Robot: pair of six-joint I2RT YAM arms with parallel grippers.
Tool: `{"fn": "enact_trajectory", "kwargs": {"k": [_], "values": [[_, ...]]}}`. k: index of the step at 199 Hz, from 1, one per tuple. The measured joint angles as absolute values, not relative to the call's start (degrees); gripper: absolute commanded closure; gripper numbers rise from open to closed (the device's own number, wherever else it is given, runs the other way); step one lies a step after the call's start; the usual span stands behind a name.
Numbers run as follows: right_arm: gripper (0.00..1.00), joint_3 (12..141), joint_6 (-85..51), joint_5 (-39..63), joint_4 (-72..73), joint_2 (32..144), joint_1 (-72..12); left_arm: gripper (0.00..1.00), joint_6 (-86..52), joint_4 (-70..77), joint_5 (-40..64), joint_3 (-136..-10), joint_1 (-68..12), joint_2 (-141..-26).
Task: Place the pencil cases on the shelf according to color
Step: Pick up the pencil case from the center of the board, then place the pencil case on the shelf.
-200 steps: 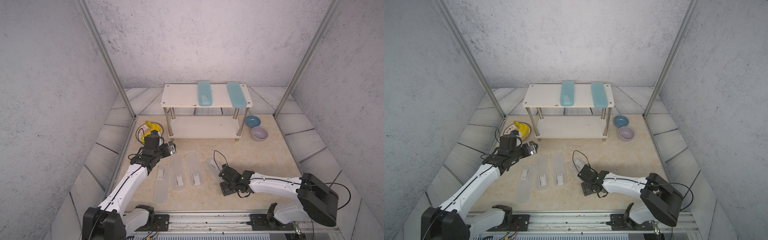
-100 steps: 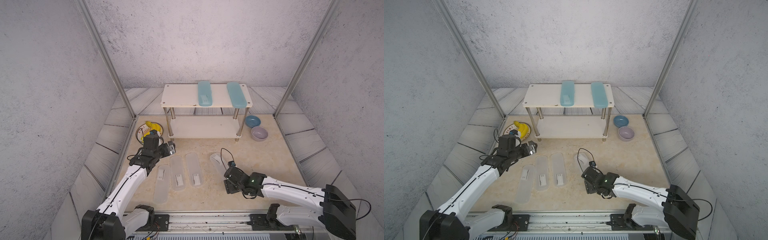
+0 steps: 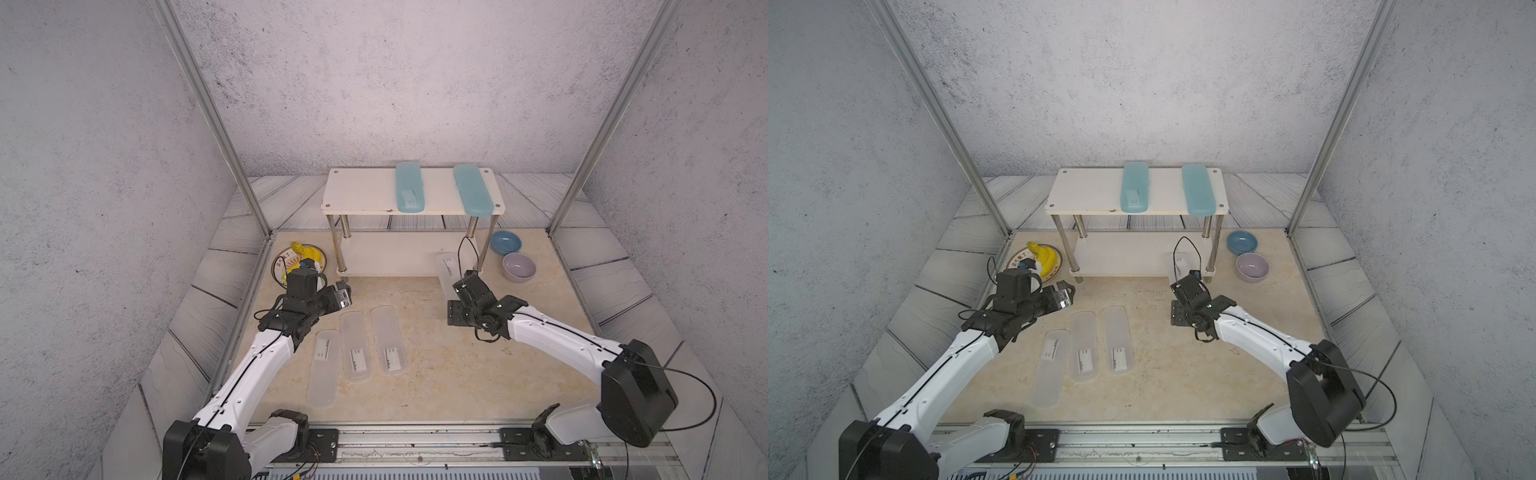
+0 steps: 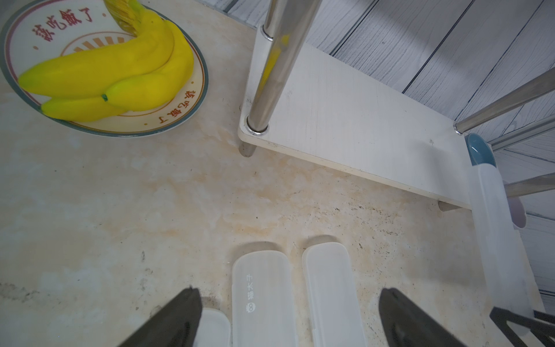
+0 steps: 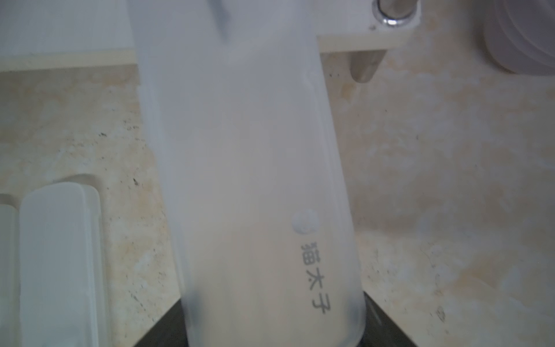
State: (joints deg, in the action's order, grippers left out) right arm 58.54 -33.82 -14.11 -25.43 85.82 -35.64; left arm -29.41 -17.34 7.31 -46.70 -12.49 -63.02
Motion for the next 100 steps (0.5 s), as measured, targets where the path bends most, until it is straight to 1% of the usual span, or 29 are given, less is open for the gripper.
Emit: {"fn": "enact_trajectory", "kwargs": {"k": [34, 68, 76, 81, 93, 100], "values": [[0.46, 69.5, -31.9, -12.6, -25.6, 97.0, -32.4, 0.01, -29.4, -17.3, 7.4, -46.7, -12.5, -63.0], [0.46, 73.8, -31.0, -12.1, -25.5, 103.0, -29.8, 0.01, -29.4, -17.3, 7.6, -46.7, -12.5, -63.0], [0.42, 74.6, -31.0, -12.1, -25.8, 104.0, -29.5, 0.02, -29.4, -17.3, 7.8, -46.7, -12.5, -63.0], [0.38, 75.3, -31.0, -12.1, -26.0, 104.7, -29.3, 0.01, -29.4, -17.3, 7.9, -46.7, -12.5, -63.0], [0.34, 77.0, -30.9, -12.1, -26.5, 106.0, -29.2, 0.01, -29.4, -17.3, 8.1, -46.7, -12.5, -63.0], [0.3, 78.0, -31.0, -12.1, -26.8, 106.6, -29.2, 0.01, -29.4, -17.3, 8.3, -46.7, -12.5, -63.0]]}}
